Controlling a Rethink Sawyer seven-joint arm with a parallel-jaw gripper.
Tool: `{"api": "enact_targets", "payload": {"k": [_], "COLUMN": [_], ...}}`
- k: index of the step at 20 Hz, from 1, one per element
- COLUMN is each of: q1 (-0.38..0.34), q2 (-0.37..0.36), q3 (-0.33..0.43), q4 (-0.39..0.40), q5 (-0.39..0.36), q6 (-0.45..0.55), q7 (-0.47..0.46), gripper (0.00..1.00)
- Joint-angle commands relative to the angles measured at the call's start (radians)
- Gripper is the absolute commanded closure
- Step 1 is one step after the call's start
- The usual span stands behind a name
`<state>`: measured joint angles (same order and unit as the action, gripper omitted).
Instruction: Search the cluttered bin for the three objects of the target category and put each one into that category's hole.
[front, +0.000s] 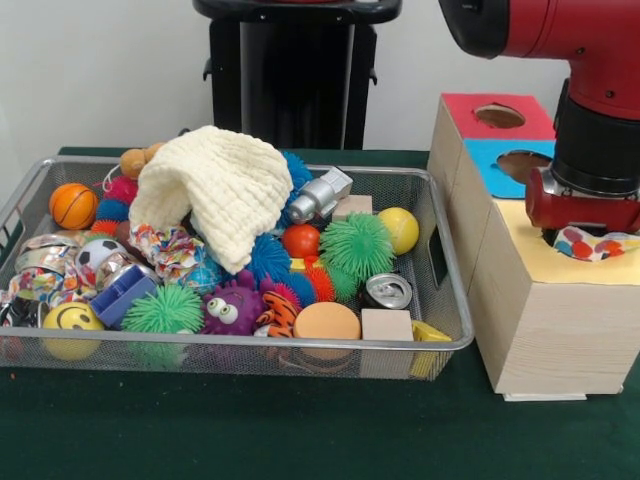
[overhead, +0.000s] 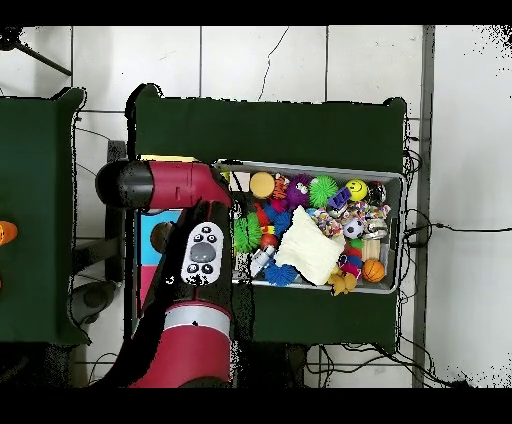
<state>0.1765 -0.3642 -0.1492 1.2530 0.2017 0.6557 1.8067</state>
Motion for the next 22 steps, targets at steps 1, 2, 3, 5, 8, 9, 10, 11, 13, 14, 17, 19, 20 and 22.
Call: {"api": "enact_targets", "payload": {"k": [1,2,3,5,8,9,10,11,13,14,17,19,20,22], "q1": [-0.03,-0.032,-0.035,-0.041,-0.043,-0.042,-0.041,-0.038,-0.033,-0.031,-0.023,-0.024,-0.025,-0.03], "q2": [-0.044,-0.045,-0.047,-0.068,-0.114,-0.129,-0.143,-0.163,-0.198,-0.215,-0.264,-0.289,-0.3,-0.304], "q3": [0.049,0.049,0.051,0.047,0.037,0.034,0.031,0.026,0.016,0.012,0.0,-0.001,0.0,0.007], "q4": [0.042,0.04,0.038,0.041,0.051,0.052,0.053,0.052,0.052,0.053,0.047,0.038,0.033,0.023], "q5": [-0.042,-0.042,-0.045,-0.05,-0.052,-0.053,-0.053,-0.054,-0.055,-0.055,-0.057,-0.058,-0.06,-0.063], "q6": [0.028,0.031,0.033,0.052,0.083,0.1,0.117,0.144,0.195,0.219,0.308,0.371,0.4,0.426], "q7": [0.068,0.067,0.063,0.056,0.049,0.045,0.042,0.038,0.035,0.035,0.04,0.045,0.047,0.05], "gripper": [0.0,0.0,0.0,0.0,0.0,0.0,0.0,0.0,0.0,0.0,0.0,0.0,0.0,0.0]}}
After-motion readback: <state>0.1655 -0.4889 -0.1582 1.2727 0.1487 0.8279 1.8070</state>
